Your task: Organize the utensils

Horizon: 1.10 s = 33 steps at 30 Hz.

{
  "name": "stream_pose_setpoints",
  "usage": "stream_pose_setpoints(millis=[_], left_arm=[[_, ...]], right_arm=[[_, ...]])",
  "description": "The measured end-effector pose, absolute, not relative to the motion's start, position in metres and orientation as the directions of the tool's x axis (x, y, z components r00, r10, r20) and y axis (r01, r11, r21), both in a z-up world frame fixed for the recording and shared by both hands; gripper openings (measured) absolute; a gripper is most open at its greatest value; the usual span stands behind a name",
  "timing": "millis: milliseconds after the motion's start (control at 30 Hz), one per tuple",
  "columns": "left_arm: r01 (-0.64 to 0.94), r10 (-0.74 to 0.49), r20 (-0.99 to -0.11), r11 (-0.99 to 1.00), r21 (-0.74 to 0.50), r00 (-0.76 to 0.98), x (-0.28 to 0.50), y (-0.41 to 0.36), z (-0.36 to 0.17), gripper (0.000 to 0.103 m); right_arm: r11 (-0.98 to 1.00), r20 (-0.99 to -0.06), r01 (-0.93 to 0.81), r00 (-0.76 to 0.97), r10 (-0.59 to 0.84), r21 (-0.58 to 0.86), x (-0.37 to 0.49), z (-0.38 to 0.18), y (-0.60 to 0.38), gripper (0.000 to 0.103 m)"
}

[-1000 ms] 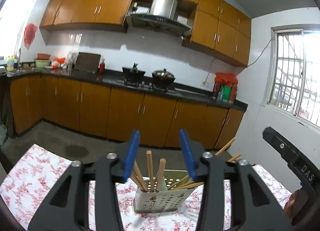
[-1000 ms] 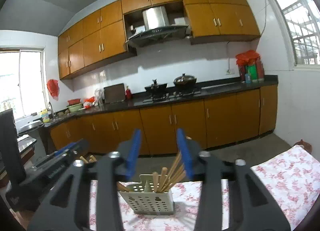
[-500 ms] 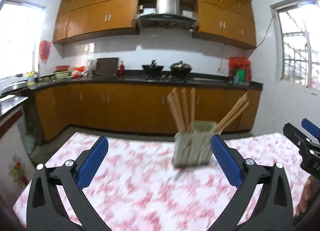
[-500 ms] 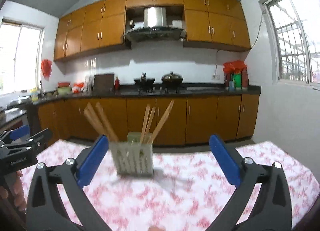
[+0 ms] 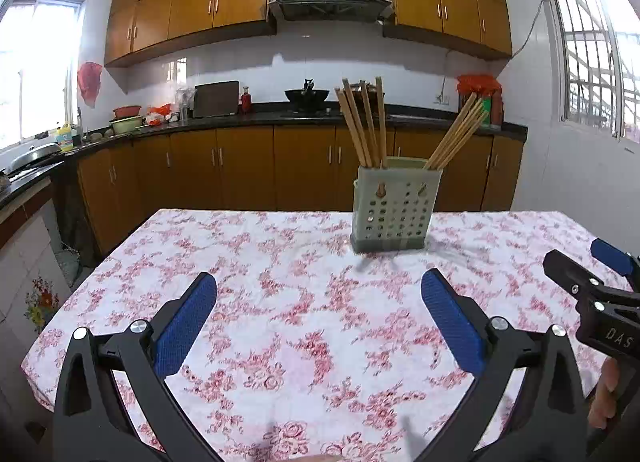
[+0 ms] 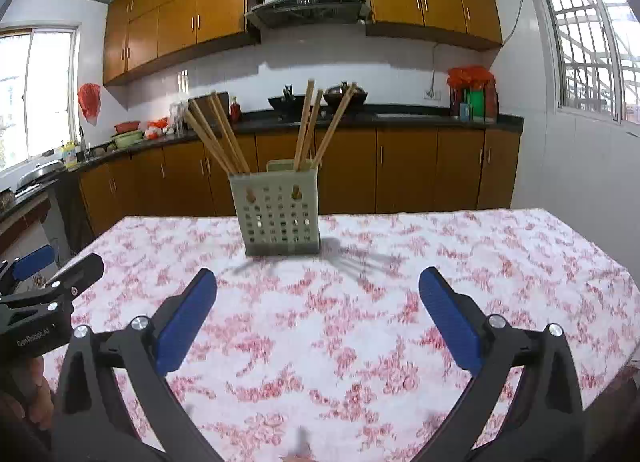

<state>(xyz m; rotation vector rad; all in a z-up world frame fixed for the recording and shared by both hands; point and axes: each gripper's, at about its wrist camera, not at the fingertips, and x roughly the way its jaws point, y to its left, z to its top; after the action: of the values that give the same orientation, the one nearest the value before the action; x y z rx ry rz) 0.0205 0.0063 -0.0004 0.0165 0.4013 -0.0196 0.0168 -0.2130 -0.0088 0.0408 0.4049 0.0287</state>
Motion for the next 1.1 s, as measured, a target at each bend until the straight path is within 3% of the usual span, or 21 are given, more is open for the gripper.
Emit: stream_pose_setpoints(millis=[1100], left_arm=[[0.03, -0.028, -0.421, 1.0, -0.002, 0.907, 0.0209, 0.0009, -0.0114, 0.101]], right_arm=[[0.999, -0.416, 0.009, 0.909, 0.009, 0.041, 0.0161, -0.0118, -0.2143, 0.099]])
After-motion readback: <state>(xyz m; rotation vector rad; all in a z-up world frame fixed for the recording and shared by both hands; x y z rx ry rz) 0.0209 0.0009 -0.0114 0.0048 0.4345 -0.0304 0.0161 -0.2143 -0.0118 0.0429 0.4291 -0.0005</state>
